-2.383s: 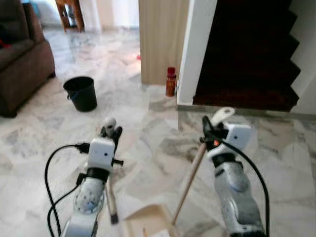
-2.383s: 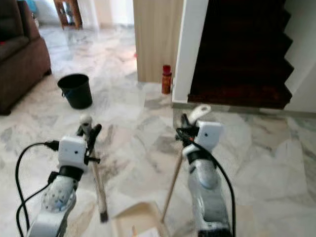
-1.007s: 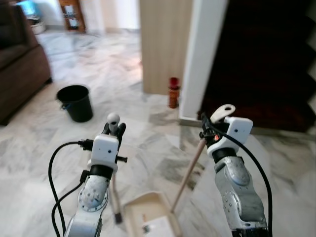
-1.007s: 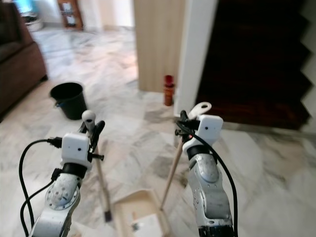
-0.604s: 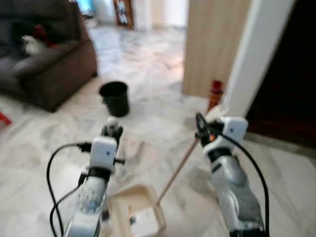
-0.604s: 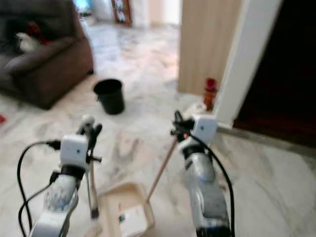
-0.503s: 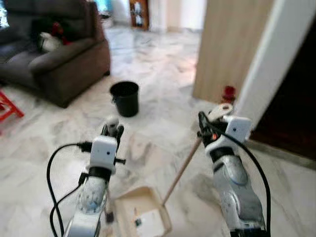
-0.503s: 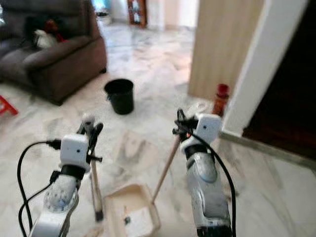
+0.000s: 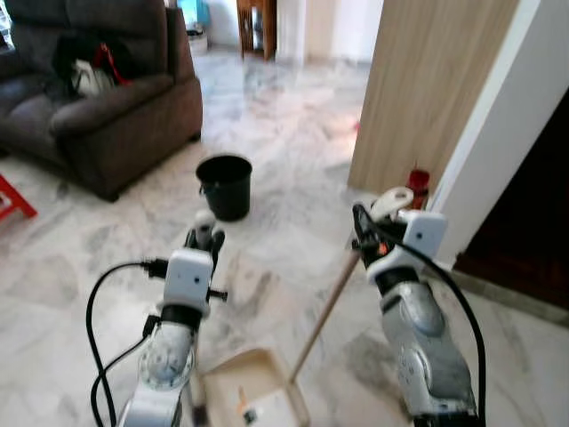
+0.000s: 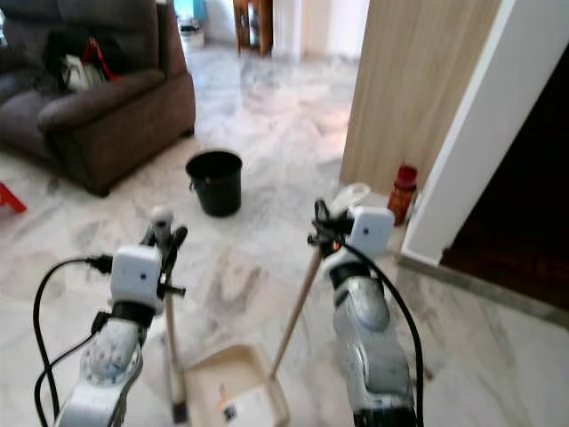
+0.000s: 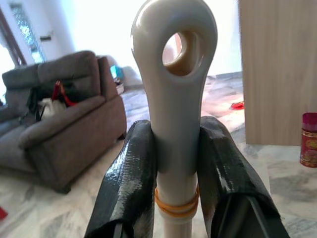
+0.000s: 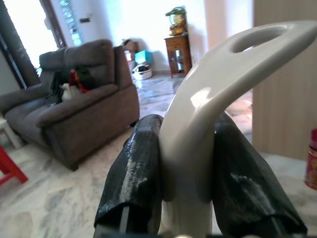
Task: Sweep floor
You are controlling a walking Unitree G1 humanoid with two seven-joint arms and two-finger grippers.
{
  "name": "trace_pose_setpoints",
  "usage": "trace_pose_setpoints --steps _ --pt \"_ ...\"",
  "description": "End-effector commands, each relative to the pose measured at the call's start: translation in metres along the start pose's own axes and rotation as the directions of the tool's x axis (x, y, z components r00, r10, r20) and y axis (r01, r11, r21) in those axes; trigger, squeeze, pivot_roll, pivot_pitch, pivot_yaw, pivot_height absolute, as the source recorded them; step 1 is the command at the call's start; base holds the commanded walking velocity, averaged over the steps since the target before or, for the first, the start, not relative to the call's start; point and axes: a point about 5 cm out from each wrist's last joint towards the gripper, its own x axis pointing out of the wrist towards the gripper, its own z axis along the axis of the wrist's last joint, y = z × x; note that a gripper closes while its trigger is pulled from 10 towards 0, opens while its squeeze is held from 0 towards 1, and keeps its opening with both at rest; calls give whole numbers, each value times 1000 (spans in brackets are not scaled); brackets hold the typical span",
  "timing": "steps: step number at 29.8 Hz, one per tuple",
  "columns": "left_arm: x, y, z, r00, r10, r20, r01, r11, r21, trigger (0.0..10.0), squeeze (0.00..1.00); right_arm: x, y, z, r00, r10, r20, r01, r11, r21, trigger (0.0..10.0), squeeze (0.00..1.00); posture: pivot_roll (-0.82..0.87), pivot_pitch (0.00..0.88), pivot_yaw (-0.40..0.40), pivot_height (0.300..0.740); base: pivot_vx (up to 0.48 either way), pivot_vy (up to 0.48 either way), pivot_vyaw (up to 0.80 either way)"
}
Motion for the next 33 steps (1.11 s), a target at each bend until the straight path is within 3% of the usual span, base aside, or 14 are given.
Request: trace_pose_setpoints --steps 1,12,20,33 --pt "3 3 13 998 3 69 -5 1000 30 10000 0 2 11 10 998 42 52 -44 998 37 10000 0 15 0 10 740 337 0 0" --pt "4 3 14 997 0 73 -2 1000 31 10000 0 2 13 11 996 61 63 -63 998 27 10000 0 18 0 11 740 354 0 0" --pt "5 3 14 998 3 70 -5 999 32 10000 0 1 14 12 996 63 63 -65 997 31 10000 0 20 0 9 740 360 0 723" --pt "6 4 14 998 13 66 -15 999 29 10000 0 4 12 14 997 52 65 -54 998 42 10000 0 20 0 8 740 362 0 0"
